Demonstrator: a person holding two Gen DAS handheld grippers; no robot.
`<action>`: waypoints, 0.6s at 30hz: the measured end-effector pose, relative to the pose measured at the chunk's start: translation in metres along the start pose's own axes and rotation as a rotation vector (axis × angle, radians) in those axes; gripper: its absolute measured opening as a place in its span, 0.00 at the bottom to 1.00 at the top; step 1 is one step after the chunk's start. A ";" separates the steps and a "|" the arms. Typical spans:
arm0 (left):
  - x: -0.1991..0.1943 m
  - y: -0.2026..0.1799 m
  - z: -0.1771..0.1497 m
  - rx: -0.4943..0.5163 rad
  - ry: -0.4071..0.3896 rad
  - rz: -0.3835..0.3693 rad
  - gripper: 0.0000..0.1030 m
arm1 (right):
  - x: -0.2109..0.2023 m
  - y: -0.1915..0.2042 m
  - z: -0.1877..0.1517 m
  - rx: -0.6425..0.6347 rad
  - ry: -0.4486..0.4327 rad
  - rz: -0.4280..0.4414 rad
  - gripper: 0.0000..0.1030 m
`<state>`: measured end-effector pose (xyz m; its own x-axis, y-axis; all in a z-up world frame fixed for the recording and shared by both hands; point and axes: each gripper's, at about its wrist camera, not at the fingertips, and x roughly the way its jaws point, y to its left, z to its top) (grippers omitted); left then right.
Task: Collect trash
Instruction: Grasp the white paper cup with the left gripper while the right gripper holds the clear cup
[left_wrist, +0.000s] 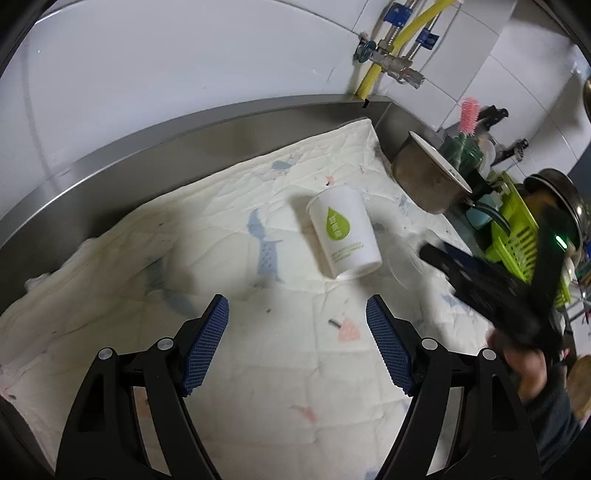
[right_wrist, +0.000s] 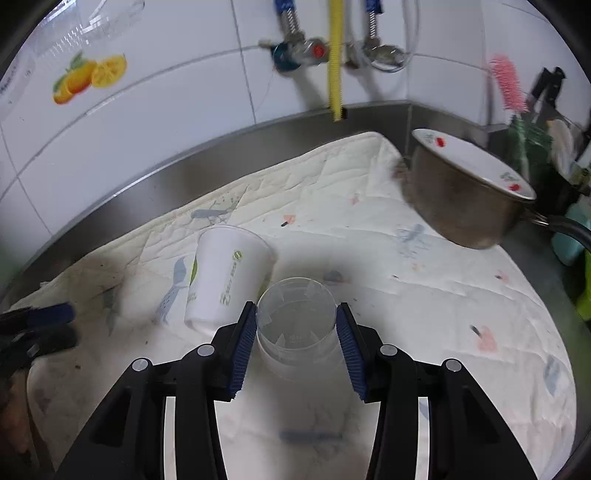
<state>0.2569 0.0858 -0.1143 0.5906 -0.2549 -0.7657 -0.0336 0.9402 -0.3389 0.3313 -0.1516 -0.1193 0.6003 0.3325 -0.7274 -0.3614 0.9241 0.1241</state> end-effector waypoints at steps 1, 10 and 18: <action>0.005 -0.003 0.005 -0.007 0.007 -0.007 0.75 | -0.011 -0.003 -0.003 0.009 -0.014 0.003 0.42; 0.060 -0.025 0.043 -0.054 0.072 -0.005 0.76 | -0.093 -0.025 -0.044 0.043 -0.089 -0.034 0.42; 0.102 -0.040 0.061 -0.072 0.137 -0.006 0.76 | -0.158 -0.052 -0.100 0.138 -0.121 -0.106 0.42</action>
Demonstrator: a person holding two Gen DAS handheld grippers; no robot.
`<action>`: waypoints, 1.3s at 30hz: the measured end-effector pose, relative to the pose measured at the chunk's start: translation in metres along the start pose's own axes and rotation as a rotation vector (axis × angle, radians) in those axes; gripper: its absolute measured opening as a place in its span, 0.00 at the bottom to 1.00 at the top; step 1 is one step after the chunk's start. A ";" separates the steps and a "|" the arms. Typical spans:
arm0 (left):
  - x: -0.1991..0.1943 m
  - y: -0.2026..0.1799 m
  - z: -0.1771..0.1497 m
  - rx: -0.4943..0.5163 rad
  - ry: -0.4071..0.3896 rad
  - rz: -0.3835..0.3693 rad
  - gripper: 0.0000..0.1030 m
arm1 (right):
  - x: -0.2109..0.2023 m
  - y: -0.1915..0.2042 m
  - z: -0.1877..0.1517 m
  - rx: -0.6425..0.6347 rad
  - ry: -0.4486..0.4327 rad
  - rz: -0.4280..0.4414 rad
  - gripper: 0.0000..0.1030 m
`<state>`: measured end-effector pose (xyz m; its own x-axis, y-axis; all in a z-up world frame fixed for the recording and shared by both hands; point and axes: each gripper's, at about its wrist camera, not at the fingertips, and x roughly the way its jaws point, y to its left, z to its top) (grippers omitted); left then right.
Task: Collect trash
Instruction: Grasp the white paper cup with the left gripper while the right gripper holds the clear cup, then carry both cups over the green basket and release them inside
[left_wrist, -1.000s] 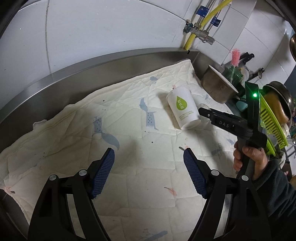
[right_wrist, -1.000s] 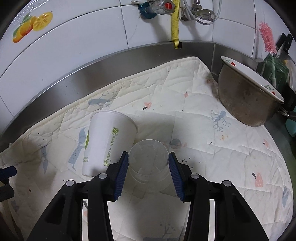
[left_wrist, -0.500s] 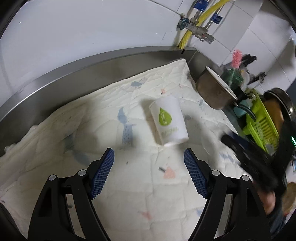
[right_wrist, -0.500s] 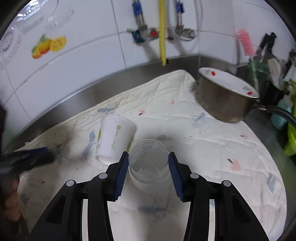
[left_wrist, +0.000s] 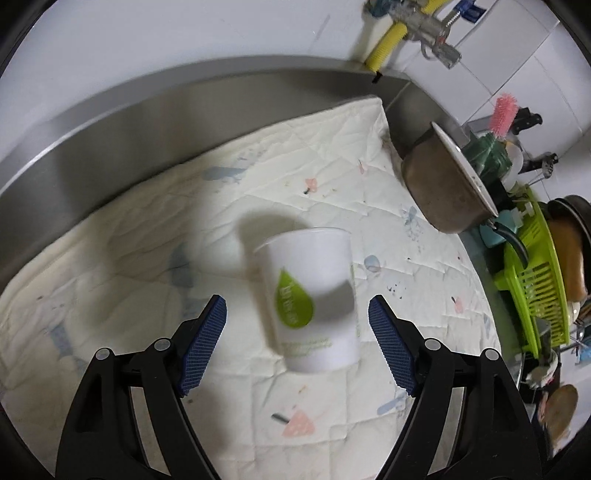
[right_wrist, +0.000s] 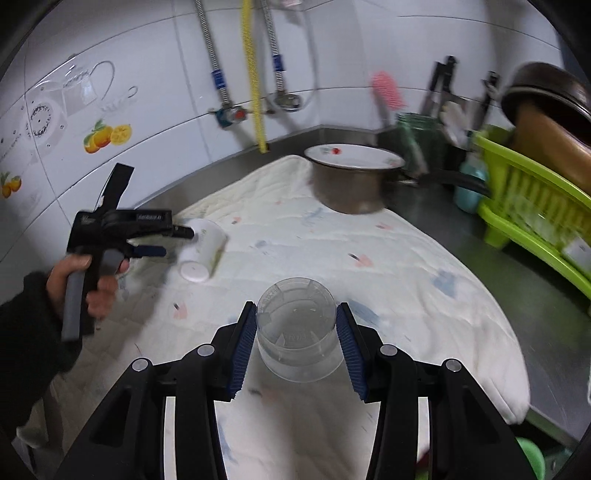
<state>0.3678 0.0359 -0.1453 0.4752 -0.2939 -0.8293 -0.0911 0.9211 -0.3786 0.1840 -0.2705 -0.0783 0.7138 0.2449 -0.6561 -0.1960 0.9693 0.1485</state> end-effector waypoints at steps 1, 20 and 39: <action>0.004 -0.003 0.001 0.005 0.005 0.006 0.76 | -0.006 -0.004 -0.006 0.009 0.001 -0.012 0.42; 0.018 -0.019 0.000 0.038 0.016 0.011 0.57 | -0.084 -0.065 -0.090 0.210 0.020 -0.185 0.42; -0.080 -0.123 -0.124 0.297 0.037 -0.235 0.57 | -0.168 -0.150 -0.196 0.449 0.093 -0.426 0.42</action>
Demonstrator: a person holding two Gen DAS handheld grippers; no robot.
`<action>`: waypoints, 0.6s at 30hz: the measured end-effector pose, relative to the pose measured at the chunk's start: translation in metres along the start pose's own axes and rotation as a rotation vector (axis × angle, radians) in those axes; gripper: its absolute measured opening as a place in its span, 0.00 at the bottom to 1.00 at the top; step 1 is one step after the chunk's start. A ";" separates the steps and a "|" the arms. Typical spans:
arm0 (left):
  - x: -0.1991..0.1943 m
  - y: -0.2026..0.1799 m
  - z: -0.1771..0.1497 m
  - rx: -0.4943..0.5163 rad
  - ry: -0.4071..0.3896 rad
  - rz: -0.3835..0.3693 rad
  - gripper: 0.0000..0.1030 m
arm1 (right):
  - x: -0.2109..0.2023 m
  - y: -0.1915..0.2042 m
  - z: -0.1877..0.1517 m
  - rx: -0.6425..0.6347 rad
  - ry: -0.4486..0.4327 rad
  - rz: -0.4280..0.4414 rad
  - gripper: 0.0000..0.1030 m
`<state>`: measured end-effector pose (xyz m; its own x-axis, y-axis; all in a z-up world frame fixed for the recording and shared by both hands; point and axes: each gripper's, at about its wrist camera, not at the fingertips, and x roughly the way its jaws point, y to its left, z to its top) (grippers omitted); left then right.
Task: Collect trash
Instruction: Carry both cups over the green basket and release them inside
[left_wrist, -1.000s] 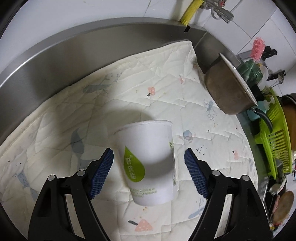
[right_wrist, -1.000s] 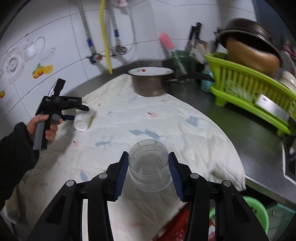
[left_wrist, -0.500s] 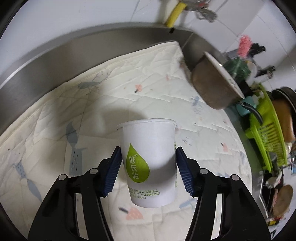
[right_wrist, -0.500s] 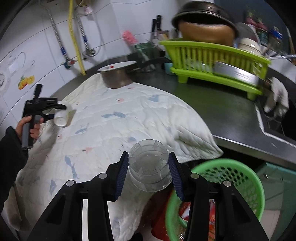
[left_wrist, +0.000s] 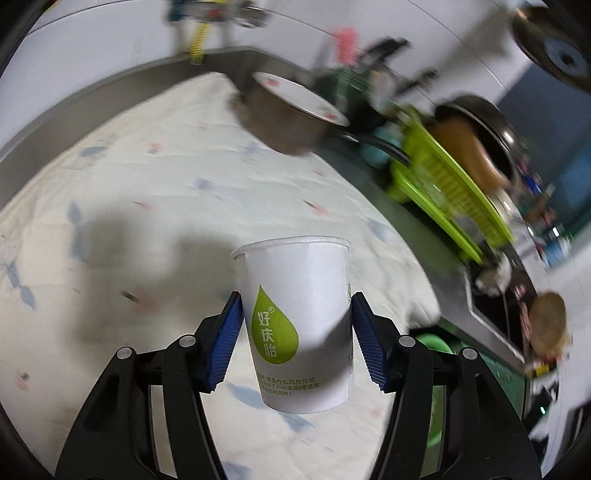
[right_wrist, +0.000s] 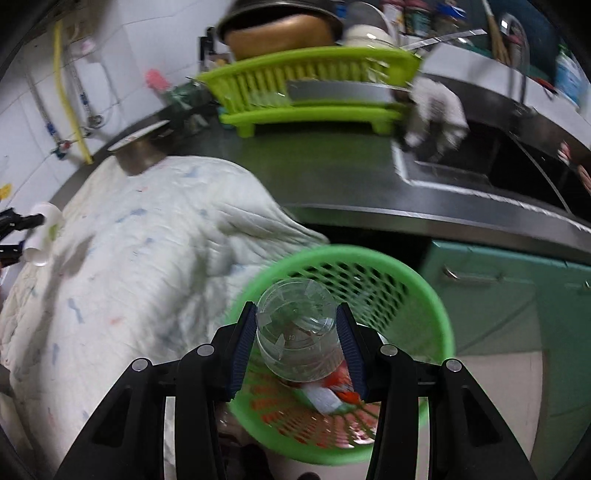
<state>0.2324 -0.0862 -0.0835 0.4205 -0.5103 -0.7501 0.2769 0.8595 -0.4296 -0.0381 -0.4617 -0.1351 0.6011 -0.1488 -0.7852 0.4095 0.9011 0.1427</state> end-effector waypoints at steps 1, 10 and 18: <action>0.001 -0.011 -0.005 0.016 0.007 -0.013 0.57 | 0.000 -0.007 -0.004 0.016 0.010 -0.010 0.42; 0.023 -0.130 -0.059 0.214 0.092 -0.161 0.57 | -0.003 -0.043 -0.034 0.106 0.037 -0.019 0.43; 0.053 -0.206 -0.103 0.315 0.189 -0.236 0.57 | -0.022 -0.062 -0.047 0.161 0.006 0.002 0.50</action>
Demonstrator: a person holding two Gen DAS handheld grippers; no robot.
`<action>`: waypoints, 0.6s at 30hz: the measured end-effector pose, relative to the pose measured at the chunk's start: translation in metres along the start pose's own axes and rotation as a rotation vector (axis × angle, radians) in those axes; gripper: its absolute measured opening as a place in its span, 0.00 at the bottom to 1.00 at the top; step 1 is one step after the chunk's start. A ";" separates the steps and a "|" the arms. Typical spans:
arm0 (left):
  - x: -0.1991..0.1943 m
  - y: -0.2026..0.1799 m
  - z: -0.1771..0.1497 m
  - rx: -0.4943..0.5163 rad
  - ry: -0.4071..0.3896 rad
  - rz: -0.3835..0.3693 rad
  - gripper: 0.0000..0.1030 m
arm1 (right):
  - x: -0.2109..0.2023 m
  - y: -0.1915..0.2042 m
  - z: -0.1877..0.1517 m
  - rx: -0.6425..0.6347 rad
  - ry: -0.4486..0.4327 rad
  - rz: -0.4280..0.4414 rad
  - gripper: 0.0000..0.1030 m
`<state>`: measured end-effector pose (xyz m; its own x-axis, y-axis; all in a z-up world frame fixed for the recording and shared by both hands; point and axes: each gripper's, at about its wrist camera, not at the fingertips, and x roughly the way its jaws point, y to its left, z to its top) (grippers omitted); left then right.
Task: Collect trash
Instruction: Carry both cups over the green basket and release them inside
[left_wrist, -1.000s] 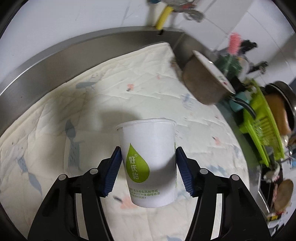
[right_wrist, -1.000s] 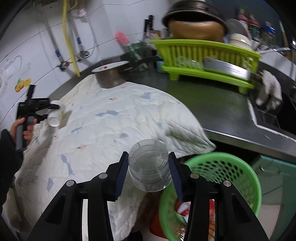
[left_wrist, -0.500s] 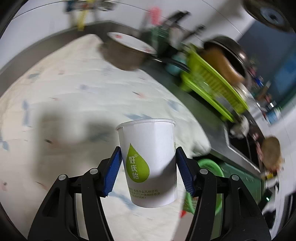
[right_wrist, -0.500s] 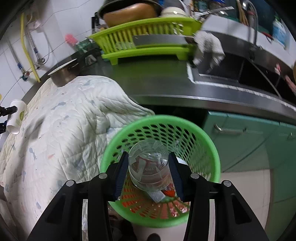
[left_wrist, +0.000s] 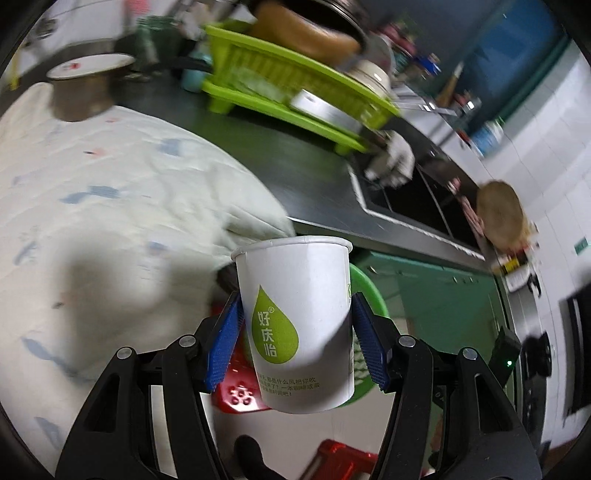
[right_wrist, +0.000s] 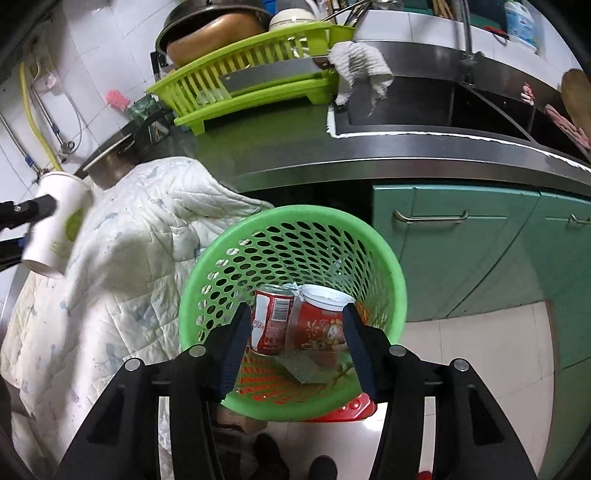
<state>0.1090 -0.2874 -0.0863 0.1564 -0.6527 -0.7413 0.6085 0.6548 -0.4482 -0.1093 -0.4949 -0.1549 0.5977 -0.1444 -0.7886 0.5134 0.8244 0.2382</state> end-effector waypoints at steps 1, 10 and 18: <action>0.007 -0.008 -0.002 0.013 0.012 -0.004 0.57 | -0.002 -0.001 0.000 0.003 -0.005 0.001 0.52; 0.070 -0.062 -0.024 0.092 0.140 -0.025 0.59 | -0.040 -0.013 -0.007 0.015 -0.073 0.006 0.59; 0.100 -0.078 -0.035 0.089 0.200 -0.019 0.75 | -0.055 -0.023 -0.017 0.030 -0.082 0.002 0.61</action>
<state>0.0505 -0.3903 -0.1428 -0.0078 -0.5704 -0.8213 0.6779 0.6008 -0.4237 -0.1642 -0.4962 -0.1269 0.6469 -0.1880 -0.7391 0.5297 0.8080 0.2581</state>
